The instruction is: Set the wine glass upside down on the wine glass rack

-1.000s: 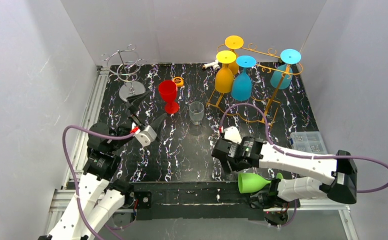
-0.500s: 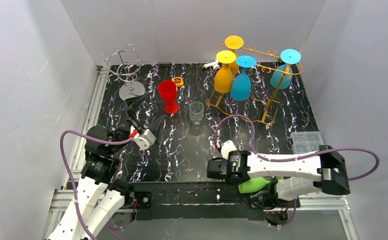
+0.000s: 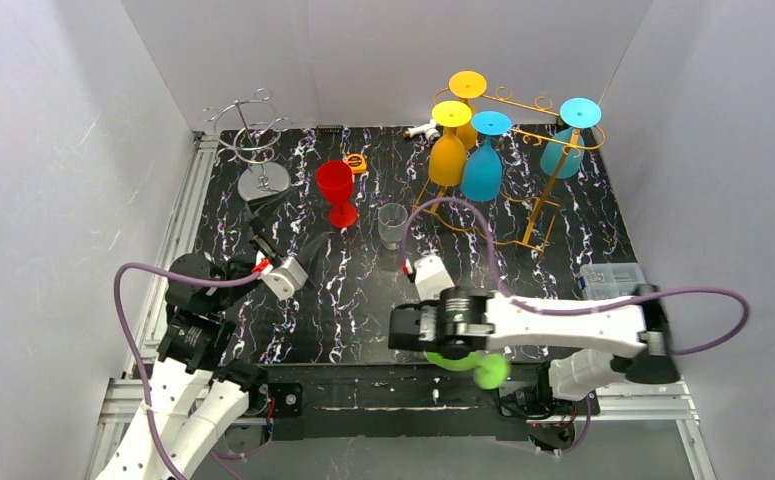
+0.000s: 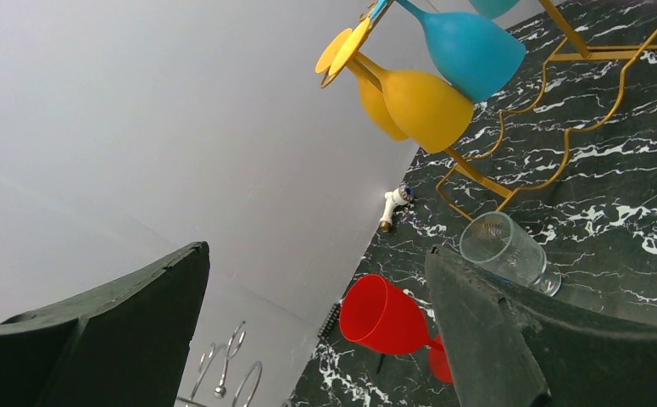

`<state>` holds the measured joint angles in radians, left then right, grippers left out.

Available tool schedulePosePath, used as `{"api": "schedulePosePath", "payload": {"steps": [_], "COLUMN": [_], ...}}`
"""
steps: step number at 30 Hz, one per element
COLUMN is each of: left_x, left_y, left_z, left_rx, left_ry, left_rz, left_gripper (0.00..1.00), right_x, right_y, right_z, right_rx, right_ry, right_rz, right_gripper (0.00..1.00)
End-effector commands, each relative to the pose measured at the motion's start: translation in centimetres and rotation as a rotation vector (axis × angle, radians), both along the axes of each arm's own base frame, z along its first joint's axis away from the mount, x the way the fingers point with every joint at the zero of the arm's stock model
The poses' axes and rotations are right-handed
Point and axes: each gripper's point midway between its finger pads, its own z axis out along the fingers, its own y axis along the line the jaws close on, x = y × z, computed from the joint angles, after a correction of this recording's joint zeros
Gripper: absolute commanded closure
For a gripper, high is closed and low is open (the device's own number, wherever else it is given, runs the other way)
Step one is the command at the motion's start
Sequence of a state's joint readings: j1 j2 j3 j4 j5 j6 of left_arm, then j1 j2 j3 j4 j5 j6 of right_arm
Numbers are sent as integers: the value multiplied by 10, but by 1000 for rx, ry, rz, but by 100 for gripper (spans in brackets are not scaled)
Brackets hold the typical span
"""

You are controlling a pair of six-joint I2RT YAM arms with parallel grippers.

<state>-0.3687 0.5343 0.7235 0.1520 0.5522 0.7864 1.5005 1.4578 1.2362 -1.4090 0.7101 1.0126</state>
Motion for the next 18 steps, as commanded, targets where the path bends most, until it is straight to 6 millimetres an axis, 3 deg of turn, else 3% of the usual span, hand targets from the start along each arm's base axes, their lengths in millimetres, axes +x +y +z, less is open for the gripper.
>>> {"api": "schedulePosePath", "payload": {"steps": [1, 5, 10, 18], "left_x": [-9, -11, -15, -33], "left_y": [9, 13, 16, 7], "left_z": [33, 44, 47, 9], "left_rx": [-89, -142, -156, 48], "left_ry": [-10, 18, 31, 102], "left_rz": [28, 41, 46, -32], "left_gripper": [2, 2, 2, 2], "right_x": [2, 4, 6, 19], "right_y": [65, 90, 98, 75], "right_z": [81, 131, 172, 243], "right_rx": [512, 758, 906, 1289], "right_ry": [-45, -89, -147, -336], "right_rz": [80, 183, 251, 234], "right_gripper": [99, 99, 99, 99]}}
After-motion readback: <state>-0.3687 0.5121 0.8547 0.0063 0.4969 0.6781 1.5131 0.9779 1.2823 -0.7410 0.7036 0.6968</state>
